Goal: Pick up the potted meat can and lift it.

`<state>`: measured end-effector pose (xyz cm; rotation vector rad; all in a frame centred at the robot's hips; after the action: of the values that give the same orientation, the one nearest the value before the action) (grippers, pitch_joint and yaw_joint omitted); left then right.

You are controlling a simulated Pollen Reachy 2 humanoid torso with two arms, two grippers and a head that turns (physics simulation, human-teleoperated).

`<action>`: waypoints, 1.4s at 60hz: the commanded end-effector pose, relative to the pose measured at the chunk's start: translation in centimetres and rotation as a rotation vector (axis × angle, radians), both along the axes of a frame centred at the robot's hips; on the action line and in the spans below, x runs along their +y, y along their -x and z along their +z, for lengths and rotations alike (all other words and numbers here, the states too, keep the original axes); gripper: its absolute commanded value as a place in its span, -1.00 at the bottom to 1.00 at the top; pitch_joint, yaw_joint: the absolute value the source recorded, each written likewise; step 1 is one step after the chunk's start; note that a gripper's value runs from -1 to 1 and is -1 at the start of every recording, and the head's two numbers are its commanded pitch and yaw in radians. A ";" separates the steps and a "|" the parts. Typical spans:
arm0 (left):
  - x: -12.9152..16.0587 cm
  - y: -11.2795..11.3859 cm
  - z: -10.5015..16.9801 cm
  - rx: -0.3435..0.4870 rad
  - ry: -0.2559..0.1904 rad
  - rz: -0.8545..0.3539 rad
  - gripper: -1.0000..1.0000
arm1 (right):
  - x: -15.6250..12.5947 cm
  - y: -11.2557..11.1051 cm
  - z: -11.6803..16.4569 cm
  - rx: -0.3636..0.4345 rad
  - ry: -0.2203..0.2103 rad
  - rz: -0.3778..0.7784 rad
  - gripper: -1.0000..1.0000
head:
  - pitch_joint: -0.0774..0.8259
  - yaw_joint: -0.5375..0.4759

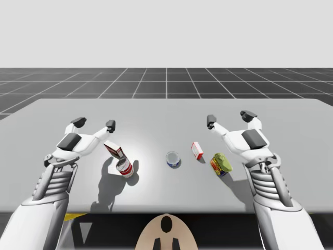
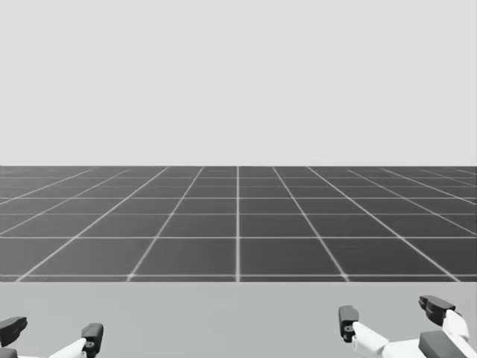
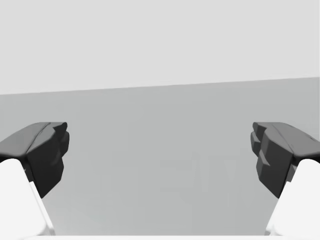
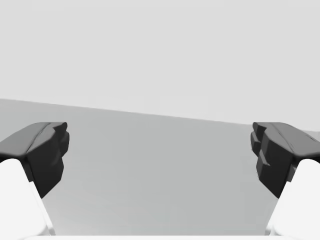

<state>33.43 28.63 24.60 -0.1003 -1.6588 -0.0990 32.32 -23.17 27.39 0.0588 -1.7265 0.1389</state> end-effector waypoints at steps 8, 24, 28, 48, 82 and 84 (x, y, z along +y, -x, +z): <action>-0.1 0.0 0.0 -0.003 -0.005 0.002 -1.00 | 0.1 0.0 0.1 -0.050 0.006 -0.029 -1.00 | -0.76 0.06; -0.2 0.1 0.1 -0.005 -0.007 0.002 -1.00 | 0.1 -0.1 0.1 -0.033 0.000 -0.032 -1.00 | -0.32 0.08; -0.2 0.1 0.1 -0.005 -0.008 0.003 -1.00 | 0.1 -0.1 0.2 -0.034 0.003 -0.033 -1.00 | -0.19 0.09; -0.1 0.1 0.3 -0.012 -0.010 0.007 -1.00 | 0.2 -0.2 0.1 -0.020 0.008 -0.030 -1.00 | 0.37 -0.01; -0.5 0.3 0.4 -0.019 -0.012 -0.006 -1.00 | 0.2 0.0 0.3 -0.020 0.004 -0.020 -1.00 | 0.79 -0.64; -0.6 0.3 0.3 -0.018 -0.013 -0.005 -1.00 | 0.3 0.1 0.4 -0.021 0.003 -0.019 -1.00 | 0.79 -0.65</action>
<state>33.13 28.18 25.02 -0.0948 -1.6778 -0.1110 32.35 -22.96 27.63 0.0343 -1.7447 0.1267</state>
